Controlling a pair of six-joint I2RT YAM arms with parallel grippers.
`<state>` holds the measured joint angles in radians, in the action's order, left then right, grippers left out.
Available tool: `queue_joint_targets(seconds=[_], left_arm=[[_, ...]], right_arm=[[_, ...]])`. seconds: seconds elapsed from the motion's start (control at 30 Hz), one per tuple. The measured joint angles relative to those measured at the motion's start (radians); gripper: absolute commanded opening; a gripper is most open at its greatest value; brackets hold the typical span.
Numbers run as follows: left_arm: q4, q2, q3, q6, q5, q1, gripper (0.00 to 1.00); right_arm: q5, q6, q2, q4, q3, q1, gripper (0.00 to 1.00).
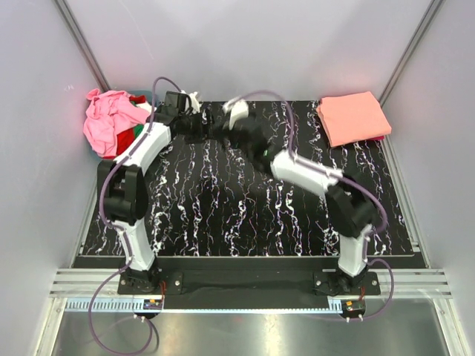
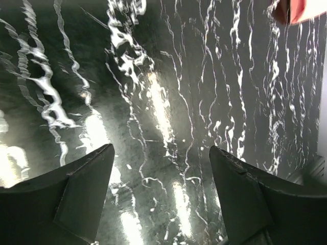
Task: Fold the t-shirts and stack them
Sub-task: Neatly place the folded tshirt to the corner, then reset both grippers
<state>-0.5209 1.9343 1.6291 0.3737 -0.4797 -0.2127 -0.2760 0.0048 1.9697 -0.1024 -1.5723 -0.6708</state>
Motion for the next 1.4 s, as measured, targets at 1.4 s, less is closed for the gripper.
queue_joint_targets(seconds=[1.4], left_arm=[[0.573, -0.721, -0.584, -0.136, 0.916, 0.116, 0.99]], right_arm=[[-0.221, 0.491, -0.736, -0.288, 1.104, -0.389, 1.00]])
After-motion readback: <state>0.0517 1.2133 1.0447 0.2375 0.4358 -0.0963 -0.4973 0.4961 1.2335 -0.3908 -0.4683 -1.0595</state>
